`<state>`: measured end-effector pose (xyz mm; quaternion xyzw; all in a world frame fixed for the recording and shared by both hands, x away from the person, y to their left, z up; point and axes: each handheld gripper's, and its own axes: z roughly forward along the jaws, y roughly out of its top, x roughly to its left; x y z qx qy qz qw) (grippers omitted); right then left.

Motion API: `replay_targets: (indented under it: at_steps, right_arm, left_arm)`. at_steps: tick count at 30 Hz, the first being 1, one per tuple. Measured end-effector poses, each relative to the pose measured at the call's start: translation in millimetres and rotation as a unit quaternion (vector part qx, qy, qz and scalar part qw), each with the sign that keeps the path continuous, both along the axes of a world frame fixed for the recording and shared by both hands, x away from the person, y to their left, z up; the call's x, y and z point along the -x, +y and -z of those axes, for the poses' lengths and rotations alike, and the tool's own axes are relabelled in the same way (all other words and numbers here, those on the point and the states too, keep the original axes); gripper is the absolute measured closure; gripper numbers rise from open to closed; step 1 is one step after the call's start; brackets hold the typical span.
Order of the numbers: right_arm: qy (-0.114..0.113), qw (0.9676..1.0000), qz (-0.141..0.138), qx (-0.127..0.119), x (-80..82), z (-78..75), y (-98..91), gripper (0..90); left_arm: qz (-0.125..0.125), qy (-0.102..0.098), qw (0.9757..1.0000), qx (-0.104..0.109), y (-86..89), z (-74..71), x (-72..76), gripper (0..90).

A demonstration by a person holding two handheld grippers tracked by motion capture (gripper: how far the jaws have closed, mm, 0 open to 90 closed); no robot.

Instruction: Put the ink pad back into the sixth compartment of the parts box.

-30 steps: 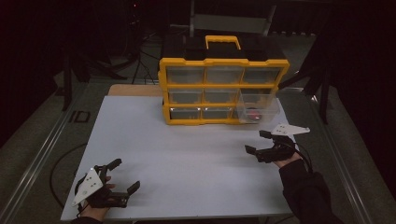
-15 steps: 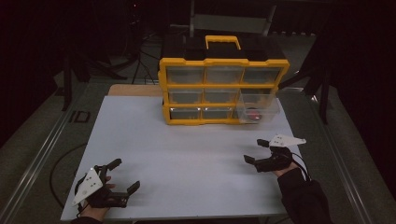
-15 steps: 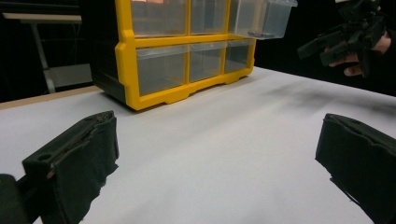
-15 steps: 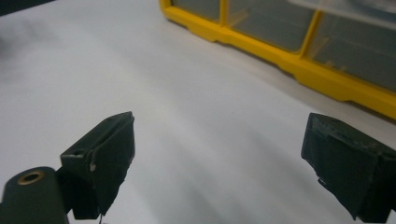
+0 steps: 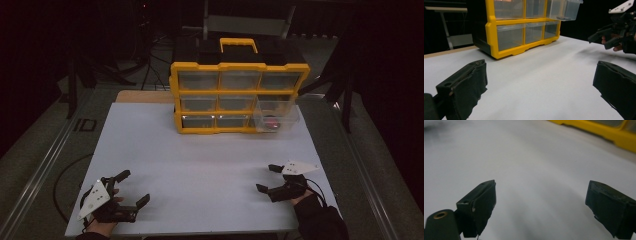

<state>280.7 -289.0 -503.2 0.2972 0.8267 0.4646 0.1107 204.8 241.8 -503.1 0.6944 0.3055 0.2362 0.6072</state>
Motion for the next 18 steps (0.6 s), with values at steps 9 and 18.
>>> replay_targets:
  at_steps: [9, 18]
  right_arm:
    - [-0.002, 0.9997, -0.024, -0.002, 11.6, 7.4, 6.8, 10.0]
    - [-0.026, 0.9990, -0.029, -0.022, 13.9, 12.8, 13.1, 10.0]
  left_arm:
    - [0.000, 0.000, 1.0000, 0.000, -0.1, 0.1, -0.2, 0.1]
    - [0.003, 0.001, 1.0000, -0.001, -0.7, 0.6, -0.6, 0.1]
